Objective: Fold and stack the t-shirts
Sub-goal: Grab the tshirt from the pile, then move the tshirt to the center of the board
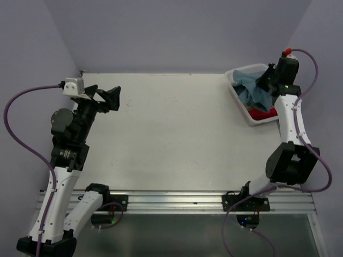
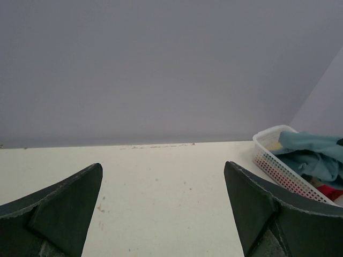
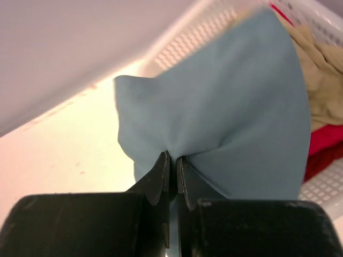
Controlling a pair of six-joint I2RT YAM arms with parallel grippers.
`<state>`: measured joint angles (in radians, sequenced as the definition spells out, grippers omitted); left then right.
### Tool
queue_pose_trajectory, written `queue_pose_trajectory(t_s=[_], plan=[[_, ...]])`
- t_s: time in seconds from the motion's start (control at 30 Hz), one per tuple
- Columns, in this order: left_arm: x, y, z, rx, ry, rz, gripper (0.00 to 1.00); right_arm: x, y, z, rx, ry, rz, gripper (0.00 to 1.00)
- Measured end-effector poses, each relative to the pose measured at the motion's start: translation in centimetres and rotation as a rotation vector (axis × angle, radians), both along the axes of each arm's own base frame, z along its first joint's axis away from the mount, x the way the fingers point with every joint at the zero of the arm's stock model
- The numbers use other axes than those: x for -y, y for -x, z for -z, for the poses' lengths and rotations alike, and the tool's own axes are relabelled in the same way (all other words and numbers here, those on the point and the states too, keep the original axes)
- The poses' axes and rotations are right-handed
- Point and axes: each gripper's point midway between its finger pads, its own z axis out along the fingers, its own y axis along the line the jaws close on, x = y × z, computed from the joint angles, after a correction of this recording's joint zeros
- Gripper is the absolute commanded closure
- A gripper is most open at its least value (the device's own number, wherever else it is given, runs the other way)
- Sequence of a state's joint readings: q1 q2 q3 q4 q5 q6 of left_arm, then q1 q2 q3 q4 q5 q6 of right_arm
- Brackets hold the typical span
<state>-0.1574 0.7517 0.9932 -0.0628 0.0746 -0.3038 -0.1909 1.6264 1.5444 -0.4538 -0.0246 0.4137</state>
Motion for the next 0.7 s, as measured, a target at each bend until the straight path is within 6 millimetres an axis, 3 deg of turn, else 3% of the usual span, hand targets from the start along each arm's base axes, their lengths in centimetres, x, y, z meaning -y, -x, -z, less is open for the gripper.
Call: queue_pose_trajectory(t_s=[0.17,0.3,0.43,0.7], plan=[[0.3,-0.6,1.2,-0.031,-0.004,0.013,0.00,-4.9,3.7,-9.5,0.269,0.019,-0.171,1.00],[0.6,-0.8,1.7,-0.041,0.001,0.026,0.00,-8.8,6.3,-14.3,0.411,0.021,-0.339,1.00],[0.7,-0.7,1.3,-0.027,0.010,0.030,0.00,-12.6,8.2,-15.8,0.455,-0.010,-0.513,1.00],[0.7,-0.5,0.9,-0.014,0.013,0.033,0.00,-20.2,12.1,-15.9,0.447,-0.144,-0.867,1.00]])
